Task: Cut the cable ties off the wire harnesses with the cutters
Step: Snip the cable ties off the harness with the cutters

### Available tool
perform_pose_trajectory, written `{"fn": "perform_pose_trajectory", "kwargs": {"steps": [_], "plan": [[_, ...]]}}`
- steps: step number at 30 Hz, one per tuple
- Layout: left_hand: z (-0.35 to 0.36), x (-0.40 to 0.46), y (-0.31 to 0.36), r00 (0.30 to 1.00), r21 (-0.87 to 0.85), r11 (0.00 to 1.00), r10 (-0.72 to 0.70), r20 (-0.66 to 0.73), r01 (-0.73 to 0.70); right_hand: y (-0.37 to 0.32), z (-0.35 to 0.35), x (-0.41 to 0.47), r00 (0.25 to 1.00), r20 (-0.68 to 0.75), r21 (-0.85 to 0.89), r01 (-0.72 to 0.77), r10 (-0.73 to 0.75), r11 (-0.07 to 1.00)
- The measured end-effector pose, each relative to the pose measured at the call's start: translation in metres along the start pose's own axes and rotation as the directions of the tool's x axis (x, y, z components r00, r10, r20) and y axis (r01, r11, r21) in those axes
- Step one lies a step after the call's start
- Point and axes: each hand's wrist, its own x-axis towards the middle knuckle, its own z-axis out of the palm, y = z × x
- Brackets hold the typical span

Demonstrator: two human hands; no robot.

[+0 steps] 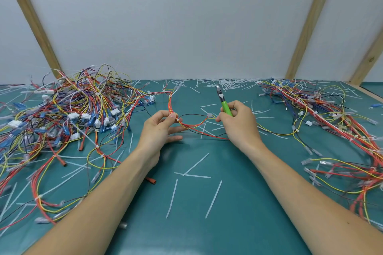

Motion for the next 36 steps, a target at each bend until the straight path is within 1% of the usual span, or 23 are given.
{"fn": "perform_pose_trajectory", "kwargs": {"steps": [10,16,18,20,24,25,27,30,33,36], "plan": [[-0.002,0.001,-0.001,1.0,0.016,1.0,0.007,0.021,-0.008,-0.003,-0.001,-0.003,1.0,0.014,-0.015,0.007,-0.007,1.0],[-0.001,0.0,0.0,0.999,0.03,1.0,0.003,0.033,-0.004,0.001,-0.002,0.003,0.998,-0.049,0.045,-0.025,0.027,0.999],[-0.001,-0.001,0.0,1.0,0.032,0.999,0.009,0.03,-0.009,0.002,-0.005,0.005,0.995,-0.082,0.124,-0.05,0.06,0.991],[-0.002,0.0,0.001,1.0,0.027,1.0,0.011,0.023,-0.012,0.001,-0.01,0.009,0.987,-0.106,0.24,-0.095,0.123,0.966],[-0.004,0.002,0.001,1.0,-0.046,0.999,-0.002,0.018,0.003,-0.001,-0.023,0.016,0.95,-0.189,0.464,-0.136,0.248,0.875],[-0.005,0.003,0.001,1.0,-0.064,0.998,-0.002,0.021,0.003,-0.001,-0.026,0.017,0.942,-0.207,0.498,-0.133,0.266,0.857],[-0.005,0.004,0.001,0.999,-0.078,0.997,0.002,0.045,0.001,-0.001,-0.03,0.018,0.937,-0.22,0.513,-0.125,0.271,0.849],[-0.004,0.003,0.0,0.988,-0.058,0.998,0.02,0.152,-0.011,-0.001,-0.028,0.017,0.954,-0.157,0.508,-0.145,0.256,0.849],[0.003,-0.005,-0.002,0.953,0.089,0.99,0.078,0.293,-0.108,-0.005,-0.02,0.012,0.976,0.0,0.482,-0.19,0.217,0.855],[0.014,-0.014,-0.005,0.895,0.231,0.946,0.109,0.432,-0.227,-0.006,-0.009,0.004,0.967,0.181,0.361,-0.234,0.178,0.903]]}}
